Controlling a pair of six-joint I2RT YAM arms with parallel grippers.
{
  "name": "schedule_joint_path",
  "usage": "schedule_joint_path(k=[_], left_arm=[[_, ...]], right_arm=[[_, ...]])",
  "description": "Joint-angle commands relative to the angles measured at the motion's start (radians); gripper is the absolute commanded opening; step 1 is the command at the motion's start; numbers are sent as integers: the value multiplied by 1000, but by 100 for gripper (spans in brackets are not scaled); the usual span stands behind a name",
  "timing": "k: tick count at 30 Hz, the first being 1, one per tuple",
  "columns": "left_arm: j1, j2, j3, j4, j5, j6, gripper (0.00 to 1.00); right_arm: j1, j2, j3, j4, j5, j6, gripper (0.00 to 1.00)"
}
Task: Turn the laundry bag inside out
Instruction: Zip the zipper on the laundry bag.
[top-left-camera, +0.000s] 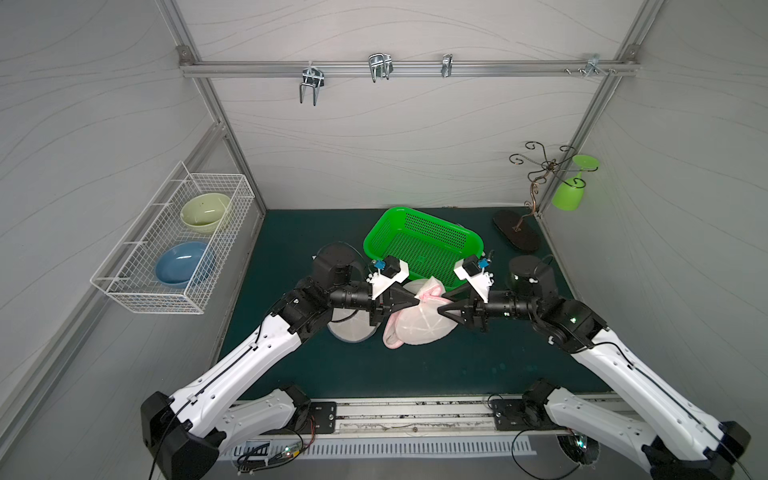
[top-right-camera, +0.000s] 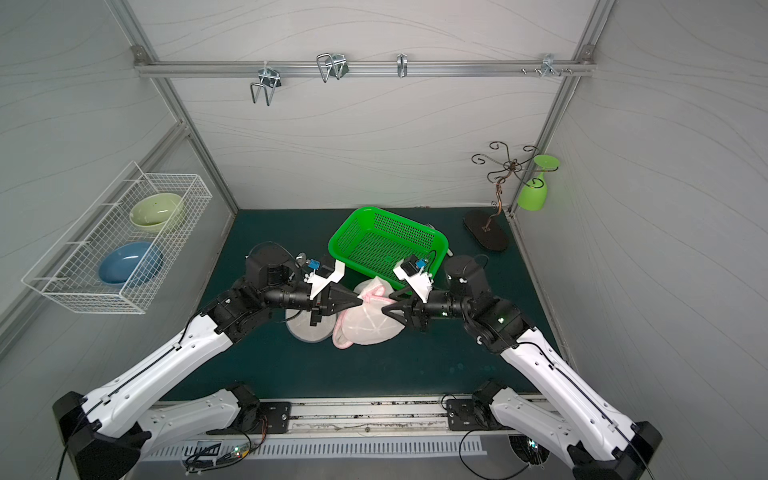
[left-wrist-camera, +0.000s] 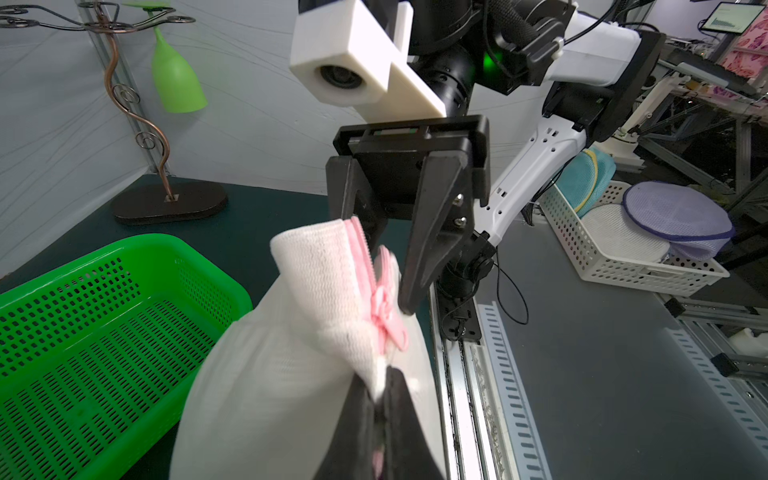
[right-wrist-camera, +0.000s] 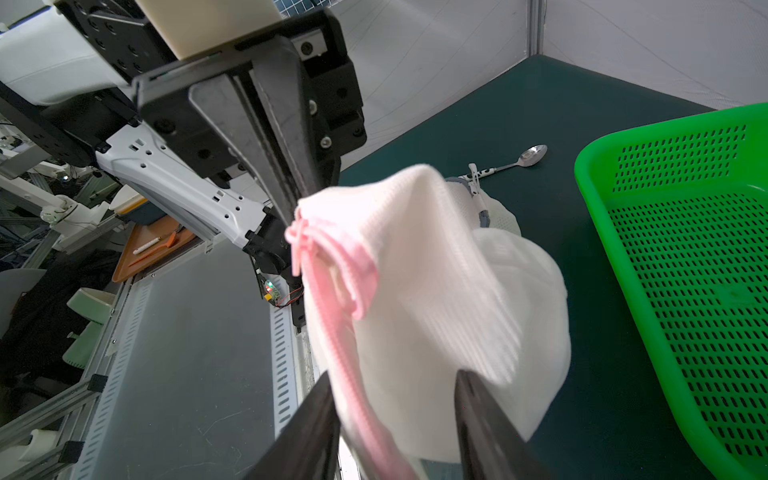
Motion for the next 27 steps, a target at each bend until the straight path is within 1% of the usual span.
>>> schedule_joint_path(k=[1,4,9,15,22,27], left_arm=[[2,-13,4,62,49,-7,0],[2,-11,3,61,47,7,0],[2,-9,-2,76,56,16,0],[3,-9,-3,73,61,18,0],[3,-4,-3,73,69,19,0],[2,9,1,72,63,22,0]], right_arm=[[4,-21,22,44,-26,14,48],[4,-36,41,69,-46,39,48],[4,-60,54,104,-11,68,47],[5,-29,61,124,-16,101,43],[4,16,63,151,-32,131,35],[8,34,54,177,-61,155,32]])
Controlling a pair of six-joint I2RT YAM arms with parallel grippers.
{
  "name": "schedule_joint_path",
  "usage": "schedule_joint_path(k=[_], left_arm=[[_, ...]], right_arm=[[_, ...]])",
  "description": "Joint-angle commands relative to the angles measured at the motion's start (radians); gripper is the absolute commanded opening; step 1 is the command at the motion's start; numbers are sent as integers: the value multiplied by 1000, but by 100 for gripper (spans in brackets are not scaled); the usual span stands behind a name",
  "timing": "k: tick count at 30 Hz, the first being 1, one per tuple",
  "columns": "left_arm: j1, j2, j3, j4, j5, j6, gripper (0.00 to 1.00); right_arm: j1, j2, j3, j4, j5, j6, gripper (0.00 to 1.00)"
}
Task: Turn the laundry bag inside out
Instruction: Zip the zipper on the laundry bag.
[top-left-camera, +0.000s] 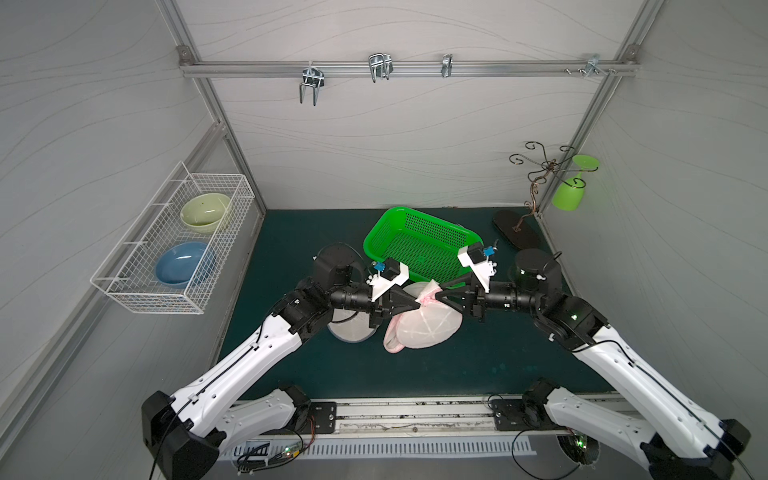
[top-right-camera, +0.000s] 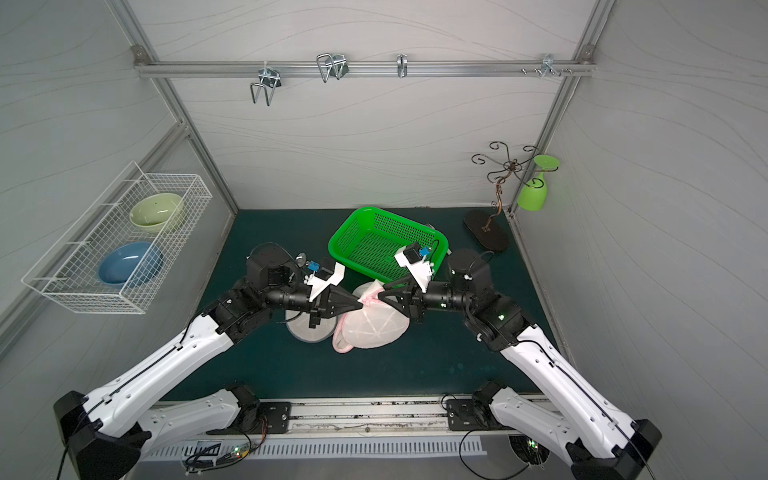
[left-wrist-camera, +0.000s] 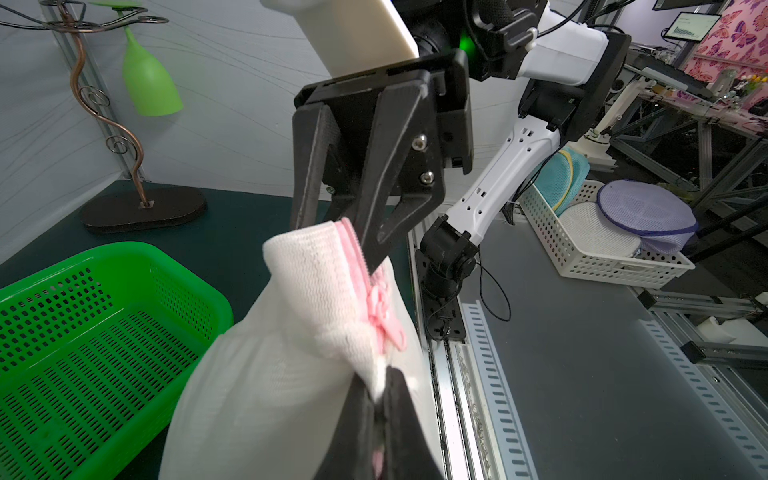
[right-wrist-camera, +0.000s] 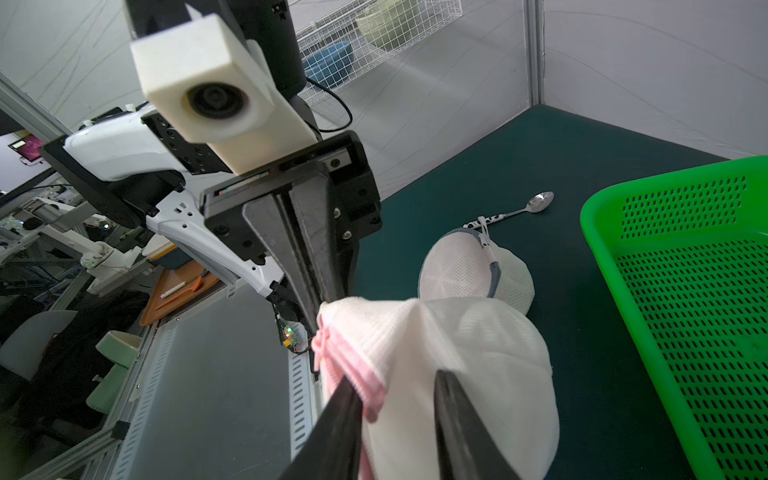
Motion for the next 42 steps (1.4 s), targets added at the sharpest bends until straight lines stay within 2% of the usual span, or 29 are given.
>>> schedule_joint_path(k=[1,5,10,12,15,19,22,26,30,35,36,42], left_arm=[[2,10,10,63,18,15,0],[2,26,15,71,16,7,0],[2,33,15,83,-25,-7,0],[2,33,13,84,-53,-14,3],[2,39,6,86,-71,-26,9],[2,60,-1,107,-77,-60,21],[0,74,-12,156,-66,-100,26],[-4,91,-8,157,-59,-105,27],[-4,105,-3,147,-48,-102,23],[-4,117,7,137,-26,-98,4],[-4,119,11,129,-23,-96,0],[-4,112,45,54,-13,-55,0]], right_arm=[[11,11,13,48,-34,29,32],[19,28,4,72,-39,50,26],[21,45,1,50,5,44,8],[21,45,0,25,31,23,1],[21,42,2,-8,63,-5,0],[20,43,5,-8,51,-1,0],[20,47,7,-6,46,2,0],[21,50,8,-7,48,-1,0],[21,53,10,-8,50,-3,0],[20,54,12,-28,83,-18,0],[20,54,18,-44,105,-30,0],[20,37,41,-183,368,-151,0]])
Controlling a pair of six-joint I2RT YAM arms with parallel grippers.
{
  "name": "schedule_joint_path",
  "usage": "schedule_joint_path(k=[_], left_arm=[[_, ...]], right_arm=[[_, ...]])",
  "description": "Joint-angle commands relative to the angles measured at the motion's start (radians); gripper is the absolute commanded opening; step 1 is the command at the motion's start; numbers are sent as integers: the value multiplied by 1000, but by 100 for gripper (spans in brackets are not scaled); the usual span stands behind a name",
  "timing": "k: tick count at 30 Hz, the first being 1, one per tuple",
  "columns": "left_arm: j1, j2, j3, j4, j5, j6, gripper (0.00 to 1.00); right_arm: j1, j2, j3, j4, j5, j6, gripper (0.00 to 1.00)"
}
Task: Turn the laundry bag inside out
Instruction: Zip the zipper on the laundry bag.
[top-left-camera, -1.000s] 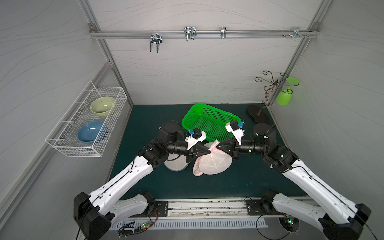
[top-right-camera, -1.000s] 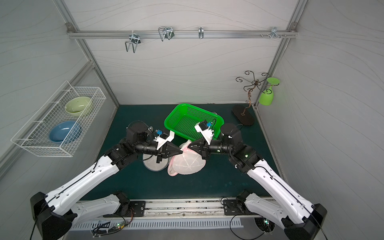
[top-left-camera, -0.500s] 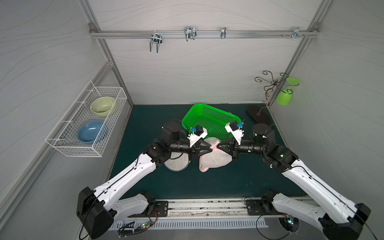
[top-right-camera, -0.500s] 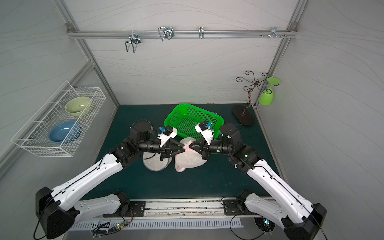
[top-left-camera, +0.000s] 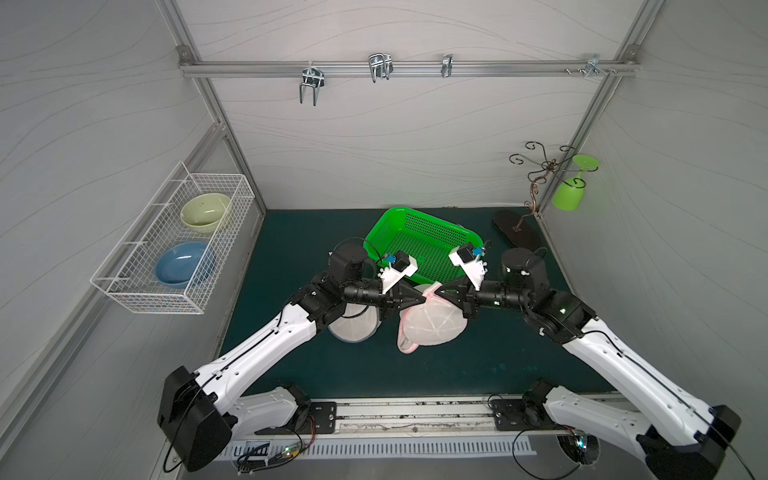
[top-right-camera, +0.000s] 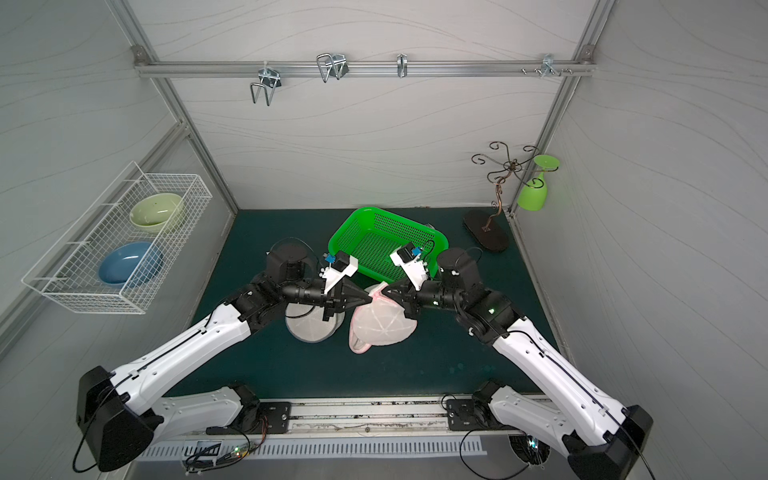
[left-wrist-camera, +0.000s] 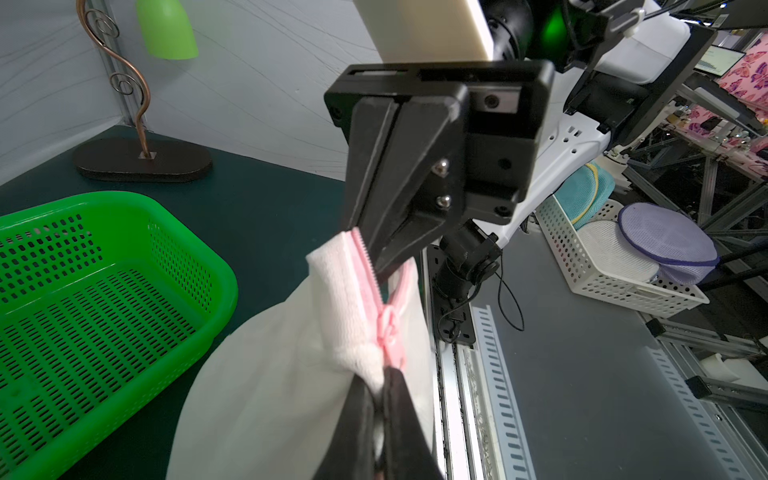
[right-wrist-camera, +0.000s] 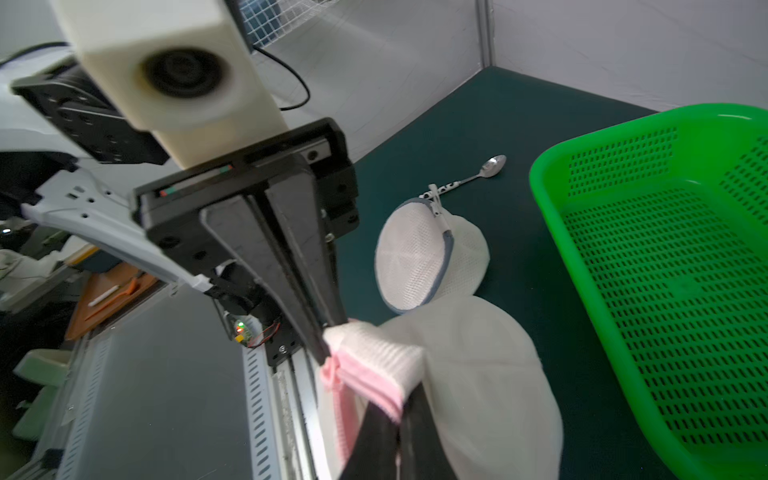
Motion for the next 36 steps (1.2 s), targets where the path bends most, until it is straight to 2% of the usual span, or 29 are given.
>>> schedule_joint_path(k=[1,7,11,12,14,16,19,22,26,30,36], left_arm=[[-4,-4,63,-37,29,39,0],[-2,-14,76,-78,15,56,0],[-3,-19,76,-87,-27,73,0],[-4,-16,80,-93,-41,84,0],[-4,-13,87,-101,-55,93,0],[-4,-11,90,-84,-46,87,0],[-3,-10,85,-33,-14,50,0],[-4,-9,84,-4,4,25,0],[-4,-17,77,-5,-2,26,0],[-4,-26,71,8,-3,17,0],[-4,-47,70,-20,-34,40,0]], right_arm=[[7,-22,30,-104,211,-106,0],[6,-56,13,-186,417,-236,0],[6,-80,5,-183,470,-284,0],[7,-86,7,-176,464,-277,3],[8,-97,6,-155,417,-252,17],[8,-109,-13,-107,345,-182,30],[10,-108,-55,-19,256,-88,44],[18,-88,-77,44,204,-40,50],[31,-66,-97,65,219,-54,53],[31,-56,-124,67,297,-71,53],[17,-54,-119,-17,602,-20,49]])
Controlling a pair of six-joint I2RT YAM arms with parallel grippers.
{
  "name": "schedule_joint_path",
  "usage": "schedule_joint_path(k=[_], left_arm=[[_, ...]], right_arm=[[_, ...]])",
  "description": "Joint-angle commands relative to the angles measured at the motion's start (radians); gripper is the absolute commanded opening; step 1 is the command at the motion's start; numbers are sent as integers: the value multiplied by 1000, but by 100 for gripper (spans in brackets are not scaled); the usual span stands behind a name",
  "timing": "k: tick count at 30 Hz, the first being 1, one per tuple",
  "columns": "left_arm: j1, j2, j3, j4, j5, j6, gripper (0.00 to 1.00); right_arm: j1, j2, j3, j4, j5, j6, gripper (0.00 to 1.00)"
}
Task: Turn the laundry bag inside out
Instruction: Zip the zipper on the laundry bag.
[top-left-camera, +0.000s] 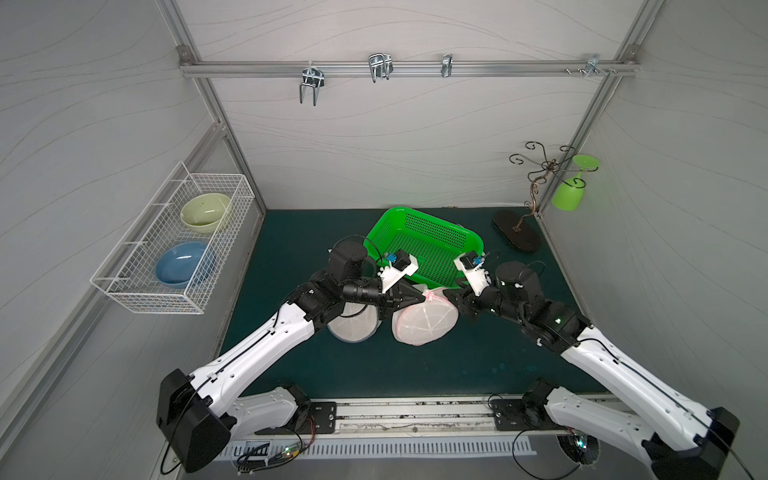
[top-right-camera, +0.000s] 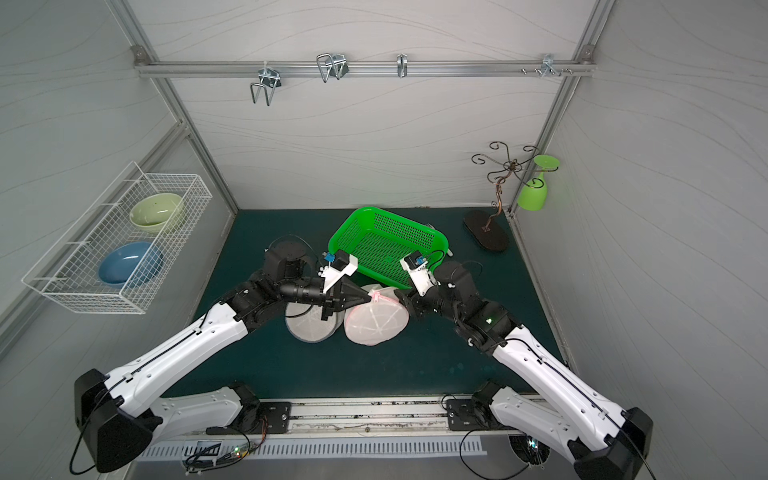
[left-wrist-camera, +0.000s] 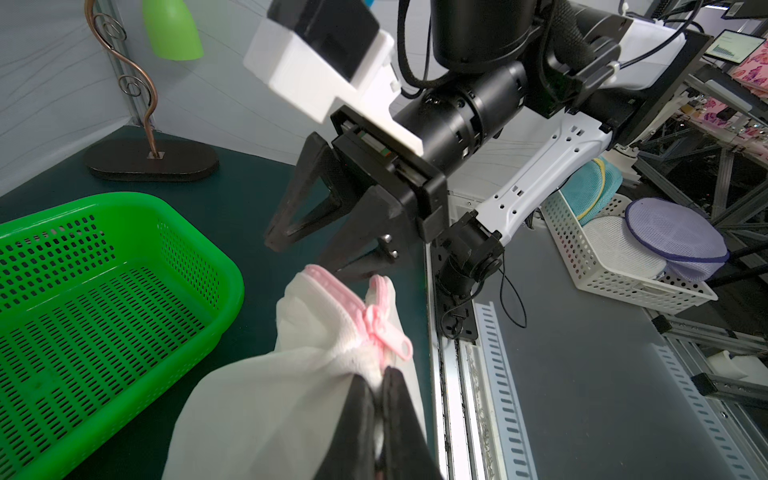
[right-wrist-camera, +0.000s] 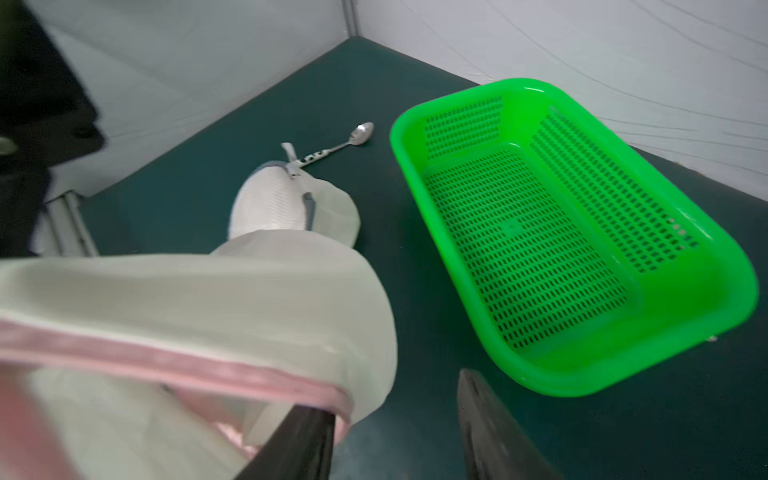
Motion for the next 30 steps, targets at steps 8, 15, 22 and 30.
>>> schedule_joint_path(k=[8,15,22,30], left_arm=[[2,-64,3,-1,-305,81,0],[-23,-81,-10,12,-469,152,0],[-39,-60,3,38,-462,125,0],[-39,-2,97,-77,-432,23,0]], right_arm=[[-63,-103,29,-84,-123,108,61],[-68,-97,178,-220,-276,330,56],[6,-4,244,-164,-441,317,41],[87,-30,23,231,-115,-329,56]])
